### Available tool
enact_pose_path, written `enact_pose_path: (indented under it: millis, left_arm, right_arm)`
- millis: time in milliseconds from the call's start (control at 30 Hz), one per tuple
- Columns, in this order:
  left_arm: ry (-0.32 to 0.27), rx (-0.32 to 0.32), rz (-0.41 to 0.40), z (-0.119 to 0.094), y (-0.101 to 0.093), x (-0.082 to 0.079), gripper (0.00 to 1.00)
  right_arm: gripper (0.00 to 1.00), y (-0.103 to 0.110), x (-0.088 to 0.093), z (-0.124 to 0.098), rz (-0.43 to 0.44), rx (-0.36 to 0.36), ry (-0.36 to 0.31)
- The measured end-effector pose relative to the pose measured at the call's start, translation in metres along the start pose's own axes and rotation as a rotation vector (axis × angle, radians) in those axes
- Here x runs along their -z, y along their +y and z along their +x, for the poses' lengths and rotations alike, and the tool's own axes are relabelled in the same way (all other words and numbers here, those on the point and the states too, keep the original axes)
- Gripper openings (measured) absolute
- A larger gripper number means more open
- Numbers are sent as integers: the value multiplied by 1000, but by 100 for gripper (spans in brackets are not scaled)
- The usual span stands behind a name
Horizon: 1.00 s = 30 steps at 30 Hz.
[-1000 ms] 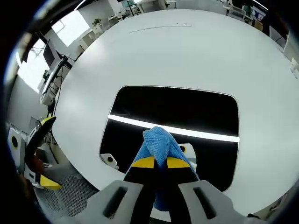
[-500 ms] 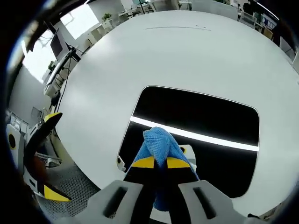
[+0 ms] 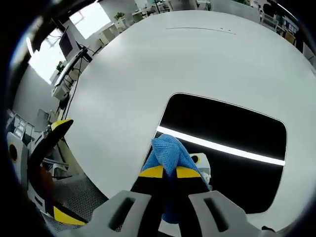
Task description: Wipe the mirror surface with the cleaning cloth until all visible marks leave the cleaned area.
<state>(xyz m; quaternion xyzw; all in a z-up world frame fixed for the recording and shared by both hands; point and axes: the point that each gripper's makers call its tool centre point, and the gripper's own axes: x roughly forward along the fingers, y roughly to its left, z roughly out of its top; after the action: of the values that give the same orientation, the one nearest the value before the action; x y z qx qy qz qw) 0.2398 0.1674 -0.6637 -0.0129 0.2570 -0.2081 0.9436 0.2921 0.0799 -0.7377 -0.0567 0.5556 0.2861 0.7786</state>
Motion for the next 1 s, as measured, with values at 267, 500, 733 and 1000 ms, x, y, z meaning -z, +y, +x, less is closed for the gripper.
enact_pose_path:
  millis: [267, 500, 733, 1000]
  left_arm:
    - [1, 7, 4, 0, -2, 0, 99]
    - [3, -3, -3, -2, 0, 3, 99]
    - [4, 0, 6, -2, -1, 3, 99]
    - [3, -2, 3, -2, -1, 3, 99]
  right_arm:
    - [1, 2, -8, 12, -13, -8, -1]
    - [1, 4, -4, 7, -35, -3, -5]
    - [0, 3, -6, 7, -37, -3, -8]
    - [0, 7, -9, 10, -64, -11, 1]
